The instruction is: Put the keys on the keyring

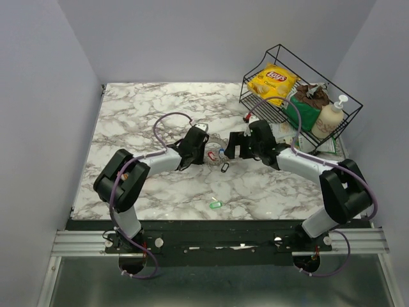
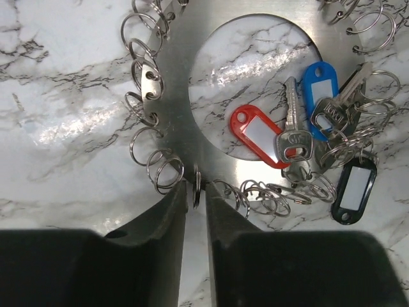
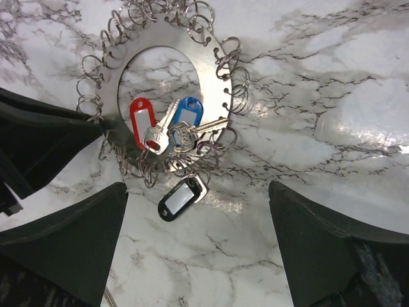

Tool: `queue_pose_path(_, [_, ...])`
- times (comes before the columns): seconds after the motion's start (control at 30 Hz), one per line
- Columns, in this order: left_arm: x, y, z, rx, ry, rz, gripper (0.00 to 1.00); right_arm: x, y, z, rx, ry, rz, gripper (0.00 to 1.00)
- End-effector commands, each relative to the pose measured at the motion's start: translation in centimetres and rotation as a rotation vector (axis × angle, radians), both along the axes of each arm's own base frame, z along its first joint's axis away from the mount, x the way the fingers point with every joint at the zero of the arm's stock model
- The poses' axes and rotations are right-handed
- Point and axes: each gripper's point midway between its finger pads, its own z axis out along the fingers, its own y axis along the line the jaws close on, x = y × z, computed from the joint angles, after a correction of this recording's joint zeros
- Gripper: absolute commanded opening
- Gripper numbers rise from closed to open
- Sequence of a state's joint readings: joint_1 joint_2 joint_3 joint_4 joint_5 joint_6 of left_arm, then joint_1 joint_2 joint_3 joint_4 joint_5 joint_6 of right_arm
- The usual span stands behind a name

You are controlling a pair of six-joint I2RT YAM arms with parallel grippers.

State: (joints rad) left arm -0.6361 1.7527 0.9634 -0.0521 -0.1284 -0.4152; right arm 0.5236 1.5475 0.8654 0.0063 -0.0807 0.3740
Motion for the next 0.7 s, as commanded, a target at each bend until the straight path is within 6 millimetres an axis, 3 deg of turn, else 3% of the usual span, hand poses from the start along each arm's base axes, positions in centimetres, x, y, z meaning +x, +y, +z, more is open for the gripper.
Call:
queue_pose_path(0.0, [0.1, 0.5, 2.6, -0.012, -0.071, 0.017, 0.46, 1.2, 1.1, -0.4, 0.014, 0.017, 0.005, 1.0])
queue_pose_path(0.07, [0.0, 0.7, 3.1, -0.016, -0.082, 0.022, 0.58, 1.4, 1.3, -0.5, 0.015, 0.021, 0.009, 0.99])
queue_pose_path(0.17, [0.1, 1.2, 4.5, -0.014, -0.112, 0.047, 0.64, 2.0, 1.6, -0.8, 0.011, 0.023, 0.007, 0.99])
queue_pose_path(0.3, [0.2, 1.4, 6.4, -0.037, -0.152, 0.055, 0.64, 2.6, 2.3, -1.0, 0.023, 0.028, 0.018, 0.98])
queue_pose_path(0.4, [0.2, 1.3, 7.1, -0.056, -0.165, 0.059, 0.64, 2.7, 3.3, -0.9, 0.052, 0.043, 0.057, 0.92])
queue_pose_path(0.67, [-0.3, 0.3, 8.6, -0.12, -0.163, 0.02, 0.62, 2.7, 3.7, -1.1, 0.051, 0.043, 0.089, 0.79])
